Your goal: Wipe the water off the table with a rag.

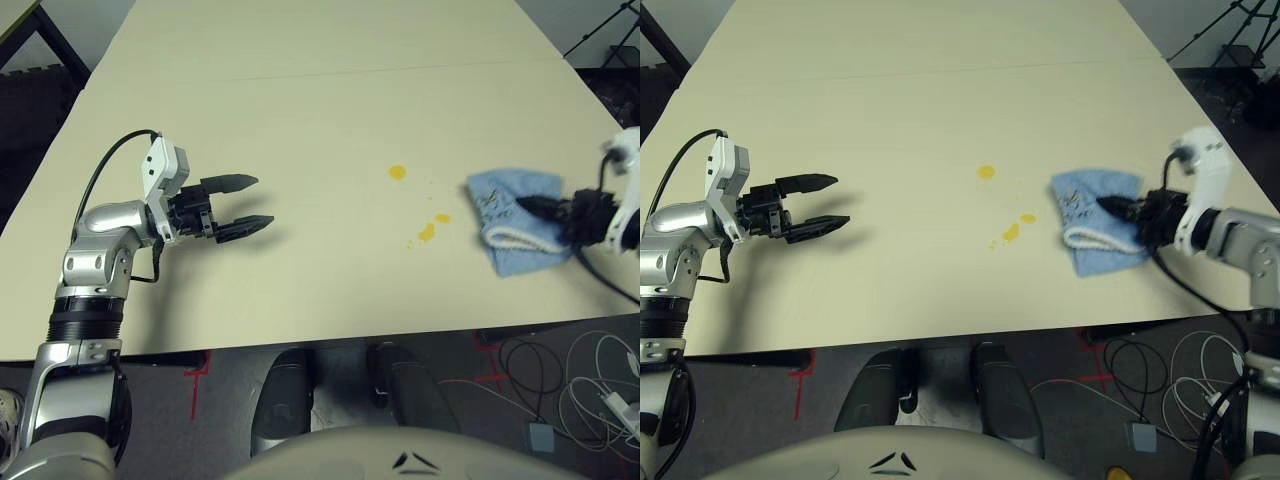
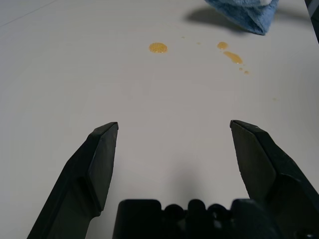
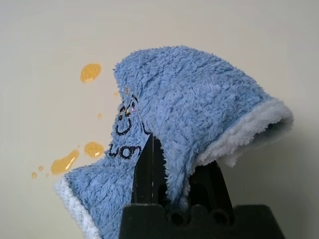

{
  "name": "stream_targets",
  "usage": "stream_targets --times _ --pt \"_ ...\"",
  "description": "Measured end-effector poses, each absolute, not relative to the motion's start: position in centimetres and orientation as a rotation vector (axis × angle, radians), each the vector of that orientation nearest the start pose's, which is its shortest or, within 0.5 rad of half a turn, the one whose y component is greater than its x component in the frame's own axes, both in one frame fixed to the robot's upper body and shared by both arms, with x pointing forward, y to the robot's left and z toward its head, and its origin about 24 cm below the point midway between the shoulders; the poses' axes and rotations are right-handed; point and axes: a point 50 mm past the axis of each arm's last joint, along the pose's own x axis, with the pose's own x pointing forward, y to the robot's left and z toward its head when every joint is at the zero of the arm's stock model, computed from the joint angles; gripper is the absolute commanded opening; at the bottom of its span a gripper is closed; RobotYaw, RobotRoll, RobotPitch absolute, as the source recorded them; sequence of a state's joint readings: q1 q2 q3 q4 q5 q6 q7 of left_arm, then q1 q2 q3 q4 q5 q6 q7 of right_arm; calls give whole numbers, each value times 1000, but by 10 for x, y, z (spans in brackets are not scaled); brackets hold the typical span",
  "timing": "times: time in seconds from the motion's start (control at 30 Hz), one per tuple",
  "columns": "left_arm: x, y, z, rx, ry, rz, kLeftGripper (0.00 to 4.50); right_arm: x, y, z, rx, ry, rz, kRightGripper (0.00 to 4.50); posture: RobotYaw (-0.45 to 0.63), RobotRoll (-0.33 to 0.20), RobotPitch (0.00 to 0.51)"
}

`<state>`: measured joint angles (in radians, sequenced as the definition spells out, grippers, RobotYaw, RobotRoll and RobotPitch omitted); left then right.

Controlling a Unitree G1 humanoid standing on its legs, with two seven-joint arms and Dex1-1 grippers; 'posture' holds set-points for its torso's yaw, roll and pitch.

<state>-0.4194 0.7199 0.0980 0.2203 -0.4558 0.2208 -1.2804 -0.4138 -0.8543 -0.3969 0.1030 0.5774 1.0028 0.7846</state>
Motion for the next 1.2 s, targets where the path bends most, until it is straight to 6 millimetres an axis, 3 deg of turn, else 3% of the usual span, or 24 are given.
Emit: stream_targets --times 0.1,0.37,0.63,0.93,1.2 --pt "290 246 152 207 69 -1117 4500 278 -312 178 157 385 419 33 100 0 172" --pt "290 246 152 207 68 -1118 4500 293 -276 138 149 507 429 33 118 0 171" --pt "287 249 151 206 74 -1108 4500 296 -248 124 156 529 461 33 134 0 169" --pt "286 251 151 206 78 -1099 4500 300 -169 115 227 526 646 33 153 0 164" --pt "284 256 152 217 94 -1091 4500 298 -121 112 235 546 763 32 159 0 166"
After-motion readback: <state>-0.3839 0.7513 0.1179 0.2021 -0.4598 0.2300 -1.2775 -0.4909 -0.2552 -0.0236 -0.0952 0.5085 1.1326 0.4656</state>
